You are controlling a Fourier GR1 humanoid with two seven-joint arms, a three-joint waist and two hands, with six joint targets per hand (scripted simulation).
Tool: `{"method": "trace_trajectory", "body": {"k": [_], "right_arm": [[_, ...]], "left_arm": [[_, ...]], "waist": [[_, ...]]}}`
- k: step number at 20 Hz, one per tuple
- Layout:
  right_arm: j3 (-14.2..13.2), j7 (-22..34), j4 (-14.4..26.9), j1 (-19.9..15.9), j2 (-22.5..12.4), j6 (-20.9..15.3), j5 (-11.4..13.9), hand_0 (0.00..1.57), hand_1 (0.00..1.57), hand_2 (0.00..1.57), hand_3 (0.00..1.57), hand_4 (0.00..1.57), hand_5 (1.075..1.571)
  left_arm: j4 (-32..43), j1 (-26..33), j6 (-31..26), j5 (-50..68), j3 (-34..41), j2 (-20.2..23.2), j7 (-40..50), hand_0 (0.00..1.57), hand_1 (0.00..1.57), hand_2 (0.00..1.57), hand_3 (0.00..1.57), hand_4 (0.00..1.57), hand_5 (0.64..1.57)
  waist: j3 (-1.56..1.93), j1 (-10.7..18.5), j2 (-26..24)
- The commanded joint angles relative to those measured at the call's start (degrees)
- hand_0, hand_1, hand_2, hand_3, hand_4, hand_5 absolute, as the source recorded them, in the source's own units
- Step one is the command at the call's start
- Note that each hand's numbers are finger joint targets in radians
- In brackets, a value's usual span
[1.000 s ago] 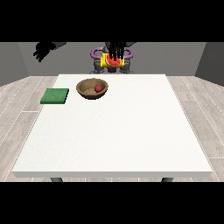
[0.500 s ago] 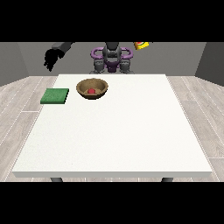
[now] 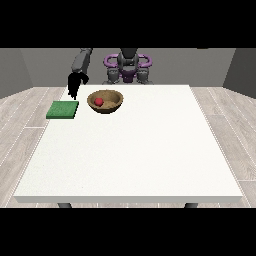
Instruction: Pick the cup and pour the ball into the bowl, then pick the bowl and place it on the pad
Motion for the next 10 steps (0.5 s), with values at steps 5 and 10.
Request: {"method": "trace_trajectory", "body": {"k": [5, 10], "right_arm": [[-0.07, -11.17, 12.02, -4.02, 2.07, -0.39, 1.86, 0.00, 0.00, 0.00, 0.00, 0.65, 1.560], [3.02, -9.82, 13.25, -7.01, 3.96, -1.33, 2.74, 0.00, 0.00, 0.00, 0.00, 0.56, 1.560]], "left_arm": [[-3.45, 2.59, -8.14, 7.88, 4.47, 6.04, 0.76, 0.00, 0.00, 0.00, 0.00, 0.98, 1.553], [-1.52, 7.50, -11.49, 10.53, 8.31, 11.31, -1.25, 0.00, 0.00, 0.00, 0.00, 1.01, 1.535]], "waist": [[0.16, 1.55, 4.98], [0.12, -2.51, 4.24]]}}
